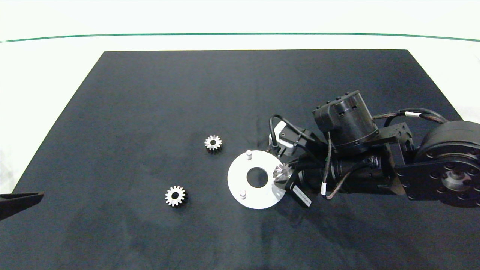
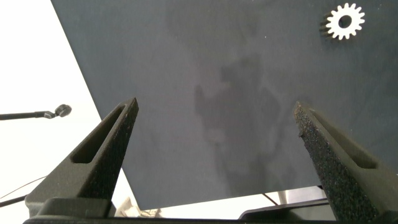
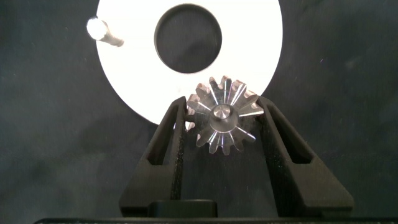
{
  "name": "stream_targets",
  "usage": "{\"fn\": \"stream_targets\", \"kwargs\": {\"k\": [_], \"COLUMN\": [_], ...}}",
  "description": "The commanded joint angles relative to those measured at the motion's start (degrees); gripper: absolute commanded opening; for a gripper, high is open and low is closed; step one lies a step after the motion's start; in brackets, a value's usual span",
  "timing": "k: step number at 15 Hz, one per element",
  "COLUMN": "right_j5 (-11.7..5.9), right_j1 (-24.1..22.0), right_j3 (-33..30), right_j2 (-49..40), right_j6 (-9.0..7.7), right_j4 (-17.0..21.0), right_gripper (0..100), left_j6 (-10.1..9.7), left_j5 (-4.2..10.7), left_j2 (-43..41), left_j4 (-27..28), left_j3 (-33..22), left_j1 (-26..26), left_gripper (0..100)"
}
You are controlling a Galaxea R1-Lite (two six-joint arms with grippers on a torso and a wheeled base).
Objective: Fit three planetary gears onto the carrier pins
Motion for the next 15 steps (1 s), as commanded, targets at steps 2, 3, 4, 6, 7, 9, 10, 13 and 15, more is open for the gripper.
{"fn": "stream_targets", "kwargs": {"k": [2, 3, 4, 6, 7, 9, 10, 13, 15], "right_j5": [0.00, 0.00, 0.00, 0.00, 0.00, 0.00, 0.00, 0.00, 0.00], "right_j1": [0.0, 0.0, 0.0, 0.0, 0.0, 0.0, 0.0, 0.0, 0.0], "right_j3": [0.2, 0.3, 0.4, 0.4, 0.4, 0.4, 0.4, 1.1, 1.3], "right_j2": [0.1, 0.1, 0.1, 0.1, 0.1, 0.0, 0.0, -0.1, -0.4], "right_j6": [-0.24, -0.16, -0.16, -0.16, -0.16, -0.24, -0.24, -0.24, -0.24], "right_j4": [0.0, 0.0, 0.0, 0.0, 0.0, 0.0, 0.0, 0.0, 0.0], "right_gripper": [25, 25, 25, 25, 25, 25, 25, 100, 100], "left_j6": [0.14, 0.14, 0.14, 0.14, 0.14, 0.14, 0.14, 0.14, 0.14], "left_j5": [0.04, 0.04, 0.04, 0.04, 0.04, 0.04, 0.04, 0.04, 0.04], "left_j2": [-0.3, -0.2, -0.3, -0.3, -0.2, -0.2, -0.2, -0.2, -0.2], "left_j4": [0.3, 0.3, 0.3, 0.2, 0.3, 0.3, 0.3, 0.2, 0.2], "left_j3": [0.0, 0.0, 0.0, 0.0, 0.0, 0.0, 0.0, 0.0, 0.0], "left_j1": [0.0, -0.1, -0.1, -0.1, 0.0, 0.0, 0.0, 0.0, -0.1], "left_gripper": [100, 100, 100, 100, 100, 100, 100, 100, 100]}}
